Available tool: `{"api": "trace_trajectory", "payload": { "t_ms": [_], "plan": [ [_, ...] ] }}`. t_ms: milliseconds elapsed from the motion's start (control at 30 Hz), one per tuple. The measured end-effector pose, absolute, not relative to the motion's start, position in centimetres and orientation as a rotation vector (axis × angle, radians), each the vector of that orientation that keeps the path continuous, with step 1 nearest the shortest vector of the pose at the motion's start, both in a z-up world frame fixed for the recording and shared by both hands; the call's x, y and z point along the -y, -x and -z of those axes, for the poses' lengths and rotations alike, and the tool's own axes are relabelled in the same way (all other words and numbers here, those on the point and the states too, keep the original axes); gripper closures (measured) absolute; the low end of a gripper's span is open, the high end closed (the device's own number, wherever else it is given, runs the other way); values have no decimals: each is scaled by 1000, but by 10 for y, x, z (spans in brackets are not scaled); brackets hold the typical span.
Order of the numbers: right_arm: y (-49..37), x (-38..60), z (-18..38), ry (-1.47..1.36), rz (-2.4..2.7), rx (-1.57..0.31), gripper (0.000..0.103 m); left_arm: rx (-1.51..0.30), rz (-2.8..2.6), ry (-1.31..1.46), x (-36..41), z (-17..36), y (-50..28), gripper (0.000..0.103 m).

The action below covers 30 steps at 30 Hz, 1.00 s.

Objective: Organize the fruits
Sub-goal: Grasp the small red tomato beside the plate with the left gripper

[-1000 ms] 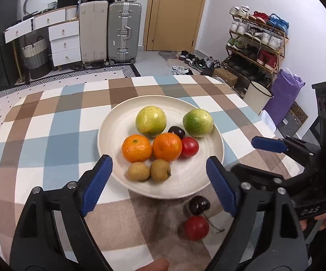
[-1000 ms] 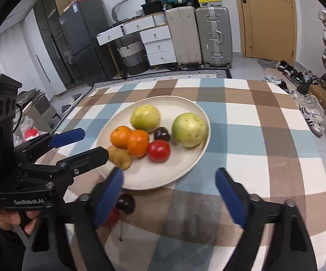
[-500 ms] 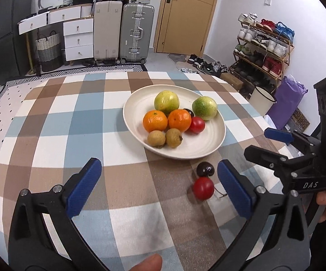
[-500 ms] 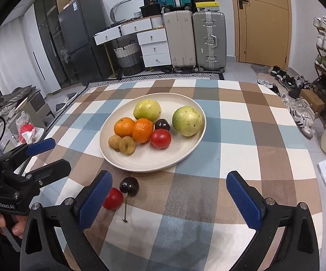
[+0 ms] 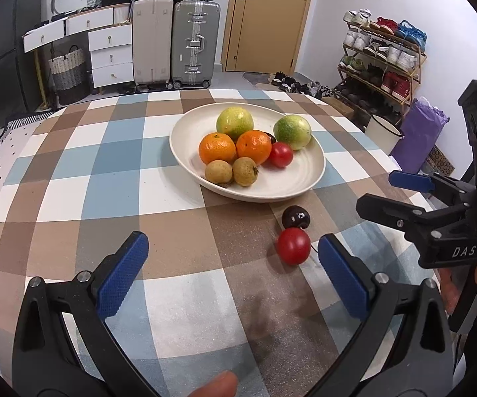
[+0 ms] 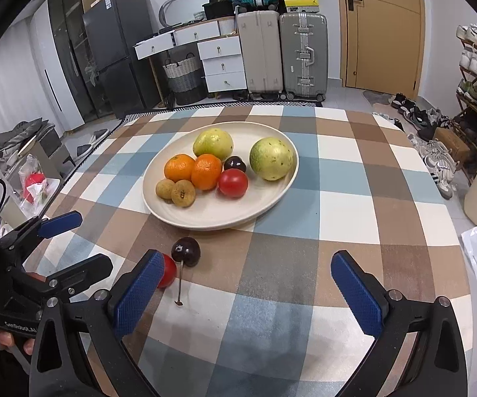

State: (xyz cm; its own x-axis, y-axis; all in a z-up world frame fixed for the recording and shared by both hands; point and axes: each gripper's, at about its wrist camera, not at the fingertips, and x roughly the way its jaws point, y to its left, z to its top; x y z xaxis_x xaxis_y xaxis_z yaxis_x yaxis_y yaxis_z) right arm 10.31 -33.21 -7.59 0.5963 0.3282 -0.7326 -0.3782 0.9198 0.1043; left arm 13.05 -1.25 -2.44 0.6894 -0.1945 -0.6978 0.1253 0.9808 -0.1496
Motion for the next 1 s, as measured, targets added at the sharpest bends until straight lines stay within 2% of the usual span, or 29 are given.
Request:
{"api": "trace_trajectory", "payload": {
  "t_ms": [333,733,1000],
  "plan": [
    [-105,338,80,55,-392,-837,0,-797,186,101,16,33,-132,1],
    [-103,329,88,64,-409,-741,0,-801,212,120,19,37,-136,1],
    [-96,330,89,65,-415,-691,1,-850,301,143,28,46,-145,22]
  ]
}}
